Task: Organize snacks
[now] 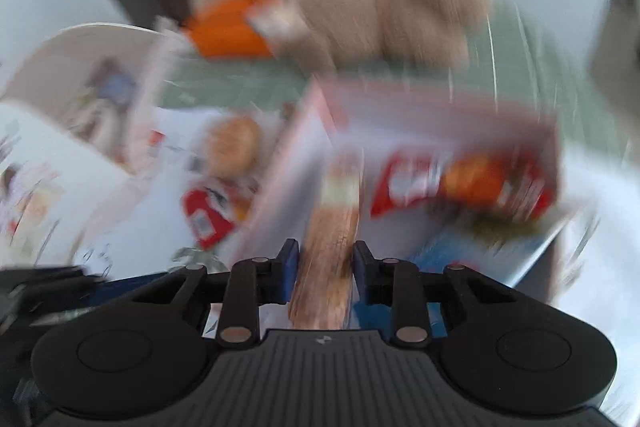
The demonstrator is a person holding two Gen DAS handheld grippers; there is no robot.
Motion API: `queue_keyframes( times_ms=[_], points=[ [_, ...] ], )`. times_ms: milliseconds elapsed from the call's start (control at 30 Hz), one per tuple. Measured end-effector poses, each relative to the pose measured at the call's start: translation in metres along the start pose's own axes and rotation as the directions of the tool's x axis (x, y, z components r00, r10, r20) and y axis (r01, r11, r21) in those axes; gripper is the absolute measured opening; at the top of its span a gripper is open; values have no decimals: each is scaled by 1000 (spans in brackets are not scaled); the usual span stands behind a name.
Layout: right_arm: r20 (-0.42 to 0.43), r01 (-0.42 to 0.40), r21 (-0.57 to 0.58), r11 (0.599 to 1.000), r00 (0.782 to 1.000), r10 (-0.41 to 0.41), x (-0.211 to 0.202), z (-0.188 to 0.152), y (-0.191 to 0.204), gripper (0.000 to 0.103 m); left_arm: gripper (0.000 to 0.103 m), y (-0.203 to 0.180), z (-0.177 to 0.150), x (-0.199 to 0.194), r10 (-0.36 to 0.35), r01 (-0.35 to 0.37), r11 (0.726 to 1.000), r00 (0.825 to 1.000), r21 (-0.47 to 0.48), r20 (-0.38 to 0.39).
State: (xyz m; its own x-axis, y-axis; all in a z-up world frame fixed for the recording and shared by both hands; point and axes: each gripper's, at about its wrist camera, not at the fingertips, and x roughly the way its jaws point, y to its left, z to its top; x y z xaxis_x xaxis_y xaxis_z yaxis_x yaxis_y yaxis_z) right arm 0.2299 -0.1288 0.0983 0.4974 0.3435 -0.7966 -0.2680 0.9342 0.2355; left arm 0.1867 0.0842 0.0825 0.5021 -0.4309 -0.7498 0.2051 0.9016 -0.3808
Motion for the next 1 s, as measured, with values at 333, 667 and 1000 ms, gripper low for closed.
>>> queue_keyframes(
  times_ms=[333, 667, 1000],
  points=[
    [-24, 168, -137, 976, 985, -172, 1, 19, -29, 21, 22, -14, -4, 3, -4, 4, 1000, 1000, 19, 10],
    [-112, -14, -134, 991, 994, -2, -26, -25, -21, 28, 22, -46, 2, 21, 2, -2, 997, 1000, 82, 10],
    [4, 172, -178, 969, 985, -174, 21, -17, -16, 25, 22, -34, 6, 24, 72, -73, 992, 997, 100, 6]
  ],
)
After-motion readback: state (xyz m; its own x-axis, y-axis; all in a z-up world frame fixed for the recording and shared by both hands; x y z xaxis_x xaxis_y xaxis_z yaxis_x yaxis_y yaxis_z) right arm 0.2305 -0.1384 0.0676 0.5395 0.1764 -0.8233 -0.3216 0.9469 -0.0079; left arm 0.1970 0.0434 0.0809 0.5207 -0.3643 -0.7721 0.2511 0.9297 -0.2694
